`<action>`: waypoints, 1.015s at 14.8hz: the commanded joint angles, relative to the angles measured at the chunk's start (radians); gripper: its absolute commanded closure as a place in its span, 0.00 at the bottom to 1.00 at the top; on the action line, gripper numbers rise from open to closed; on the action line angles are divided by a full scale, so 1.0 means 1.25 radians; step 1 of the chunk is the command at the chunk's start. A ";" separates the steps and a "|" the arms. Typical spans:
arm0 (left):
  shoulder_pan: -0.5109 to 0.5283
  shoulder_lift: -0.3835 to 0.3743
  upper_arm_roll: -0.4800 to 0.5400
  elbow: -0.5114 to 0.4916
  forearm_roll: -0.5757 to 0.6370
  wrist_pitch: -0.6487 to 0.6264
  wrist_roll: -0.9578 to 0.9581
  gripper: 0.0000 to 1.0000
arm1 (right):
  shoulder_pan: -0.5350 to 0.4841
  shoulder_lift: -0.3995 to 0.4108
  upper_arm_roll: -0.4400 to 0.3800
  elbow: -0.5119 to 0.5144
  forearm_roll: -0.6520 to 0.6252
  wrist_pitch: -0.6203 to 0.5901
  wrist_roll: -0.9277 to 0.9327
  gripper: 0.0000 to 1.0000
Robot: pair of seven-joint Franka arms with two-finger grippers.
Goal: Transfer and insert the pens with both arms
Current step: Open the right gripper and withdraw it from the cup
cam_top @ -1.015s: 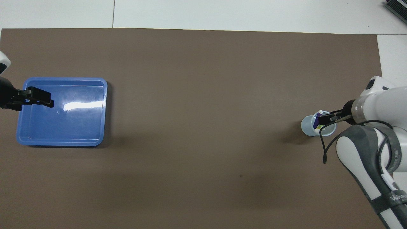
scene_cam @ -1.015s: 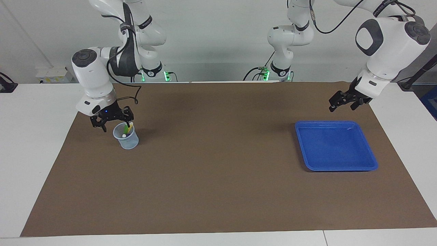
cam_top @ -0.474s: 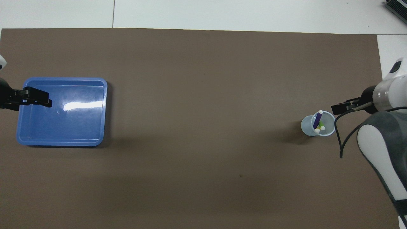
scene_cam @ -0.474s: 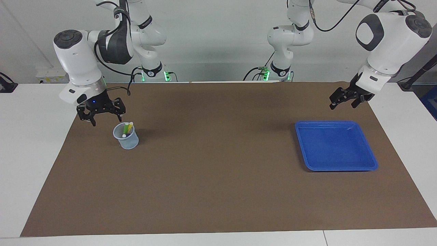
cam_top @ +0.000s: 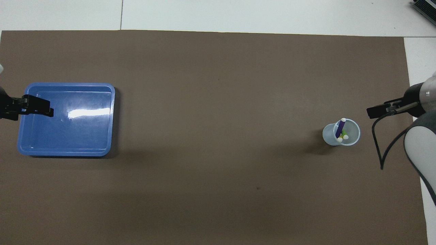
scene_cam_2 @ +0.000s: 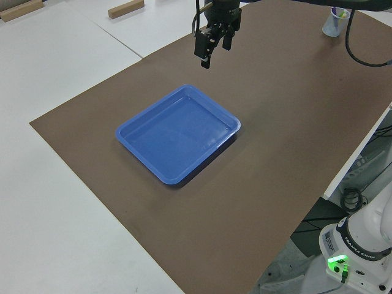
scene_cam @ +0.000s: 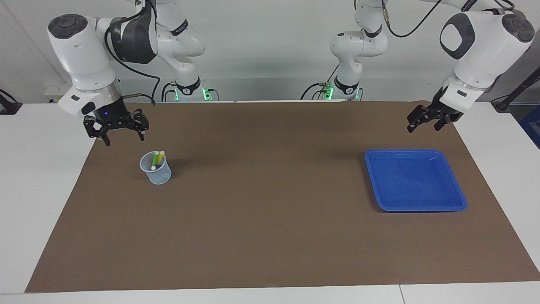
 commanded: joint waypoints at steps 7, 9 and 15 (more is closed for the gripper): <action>-0.005 -0.020 0.000 -0.017 0.013 0.008 0.011 0.00 | -0.005 0.011 0.001 0.142 0.077 -0.159 0.016 0.00; -0.005 -0.018 -0.004 -0.015 0.025 0.004 0.011 0.00 | -0.003 0.007 0.000 0.143 0.076 -0.170 0.017 0.00; -0.003 -0.020 -0.005 -0.017 0.025 0.007 0.012 0.00 | -0.001 0.007 -0.004 0.169 0.052 -0.221 0.150 0.00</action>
